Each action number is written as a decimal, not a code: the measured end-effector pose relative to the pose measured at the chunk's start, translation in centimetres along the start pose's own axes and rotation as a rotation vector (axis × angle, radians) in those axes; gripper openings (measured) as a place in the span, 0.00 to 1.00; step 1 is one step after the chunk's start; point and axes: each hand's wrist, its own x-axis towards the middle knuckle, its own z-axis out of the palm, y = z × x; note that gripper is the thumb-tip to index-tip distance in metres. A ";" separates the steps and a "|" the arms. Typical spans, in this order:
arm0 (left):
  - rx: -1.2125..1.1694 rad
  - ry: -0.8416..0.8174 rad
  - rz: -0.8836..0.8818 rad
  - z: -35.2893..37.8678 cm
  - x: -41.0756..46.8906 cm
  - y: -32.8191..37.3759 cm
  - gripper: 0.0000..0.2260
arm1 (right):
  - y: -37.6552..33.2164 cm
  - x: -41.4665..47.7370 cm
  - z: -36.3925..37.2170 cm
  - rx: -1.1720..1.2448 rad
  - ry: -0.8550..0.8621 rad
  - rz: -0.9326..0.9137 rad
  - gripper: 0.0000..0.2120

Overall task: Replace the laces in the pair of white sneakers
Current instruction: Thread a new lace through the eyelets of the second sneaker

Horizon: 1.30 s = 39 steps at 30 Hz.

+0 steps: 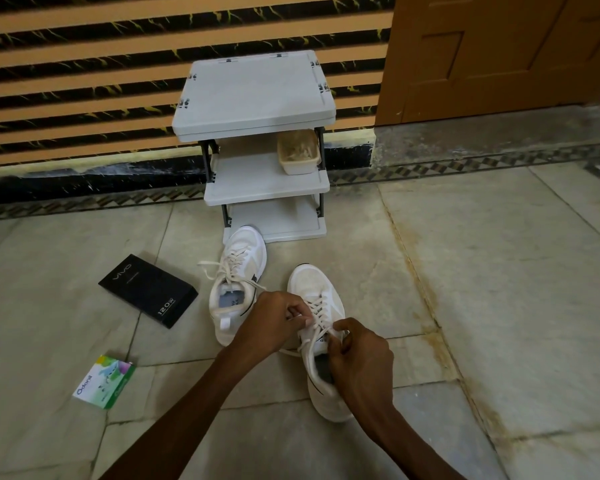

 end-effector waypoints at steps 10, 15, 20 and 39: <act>0.122 -0.037 0.110 0.1 -0.4 1.1 0.02 | 0.0 0.0 0.5 0.002 0.059 -0.036 0.05; 0.131 -0.082 0.121 0.7 -0.6 0.7 0.02 | 0.0 0.0 0.8 0.011 0.079 -0.055 0.05; 0.008 -0.129 0.071 0.7 -0.5 0.0 0.06 | -0.2 0.0 0.7 -0.024 0.044 -0.022 0.06; -0.030 -0.188 -0.028 0.2 0.3 1.2 0.02 | -1.2 -0.4 -0.3 -0.039 -0.046 0.060 0.09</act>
